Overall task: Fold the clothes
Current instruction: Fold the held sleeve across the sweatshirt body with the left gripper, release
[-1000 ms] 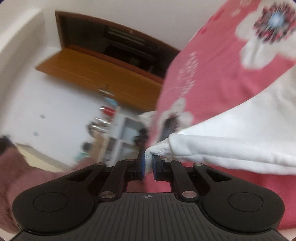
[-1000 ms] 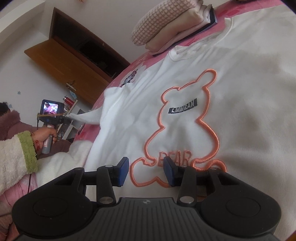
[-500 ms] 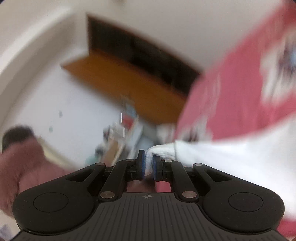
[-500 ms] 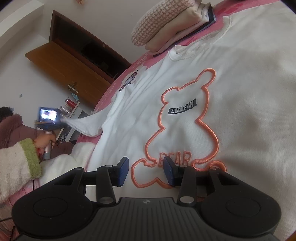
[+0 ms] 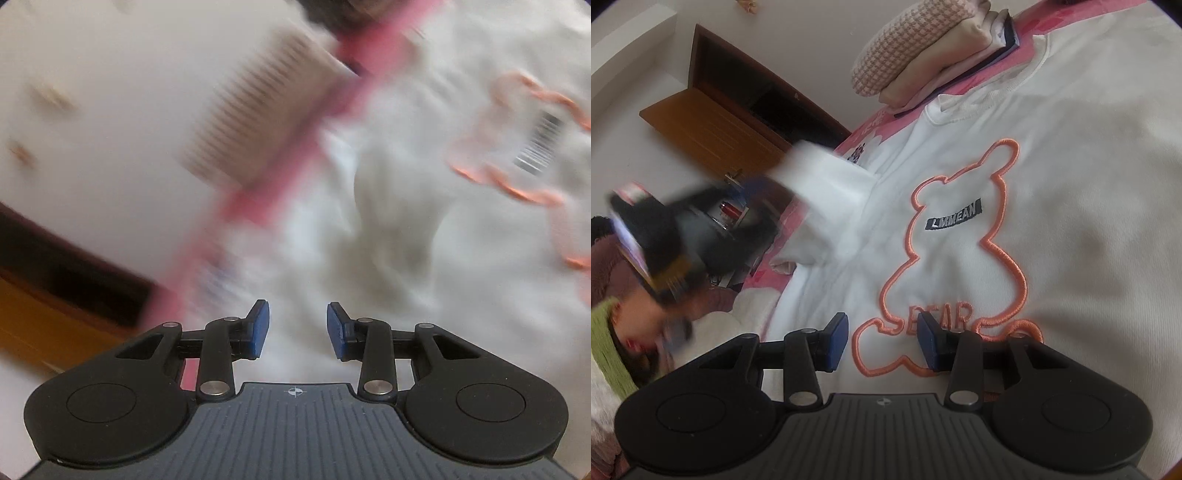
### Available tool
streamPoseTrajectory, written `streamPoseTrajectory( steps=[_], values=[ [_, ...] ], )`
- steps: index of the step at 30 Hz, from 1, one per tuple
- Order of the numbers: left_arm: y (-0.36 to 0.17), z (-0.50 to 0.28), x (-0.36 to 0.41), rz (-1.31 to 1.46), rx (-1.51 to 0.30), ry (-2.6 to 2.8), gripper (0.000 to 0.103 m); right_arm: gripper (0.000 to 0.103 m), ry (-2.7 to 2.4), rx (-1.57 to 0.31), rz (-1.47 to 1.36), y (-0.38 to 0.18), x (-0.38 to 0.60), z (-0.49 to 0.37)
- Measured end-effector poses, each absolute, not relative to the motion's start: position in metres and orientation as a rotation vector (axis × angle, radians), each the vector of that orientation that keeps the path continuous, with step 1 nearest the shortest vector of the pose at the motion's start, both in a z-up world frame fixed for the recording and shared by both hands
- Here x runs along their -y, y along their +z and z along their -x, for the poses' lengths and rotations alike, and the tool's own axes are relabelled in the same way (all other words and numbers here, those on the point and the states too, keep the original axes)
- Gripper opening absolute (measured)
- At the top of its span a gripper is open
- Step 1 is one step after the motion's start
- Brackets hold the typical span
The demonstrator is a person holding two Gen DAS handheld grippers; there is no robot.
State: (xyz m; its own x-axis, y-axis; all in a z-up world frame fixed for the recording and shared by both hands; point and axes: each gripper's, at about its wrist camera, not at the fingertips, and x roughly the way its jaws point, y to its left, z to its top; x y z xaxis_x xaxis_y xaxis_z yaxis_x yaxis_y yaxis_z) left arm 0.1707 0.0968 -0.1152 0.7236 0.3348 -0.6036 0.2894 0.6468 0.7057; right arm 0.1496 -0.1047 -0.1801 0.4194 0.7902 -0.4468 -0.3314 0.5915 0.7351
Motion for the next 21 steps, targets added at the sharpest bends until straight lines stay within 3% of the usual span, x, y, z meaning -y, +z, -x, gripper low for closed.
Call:
streamPoseTrajectory(
  steps=[1, 5, 13, 21],
  values=[
    [-0.116, -0.168, -0.097, -0.846, -0.824, 0.019, 0.036, 0.044, 0.759, -0.874, -0.604, -0.180, 0.105, -0.149],
    [-0.098, -0.152, -0.113, -0.671, -0.816, 0.035, 0.060, 0.044, 0.757, -0.871, -0.600, -0.180, 0.104, -0.149],
    [-0.109, -0.115, -0.146, -0.192, -0.849, 0.218, 0.060, 0.046, 0.753, -0.919, -0.733, -0.178, 0.114, -0.163],
    [-0.122, -0.104, -0.148, -0.051, -0.765, 0.259, 0.060, 0.046, 0.635, -1.019, -0.767, -0.151, 0.100, -0.207]
  ],
)
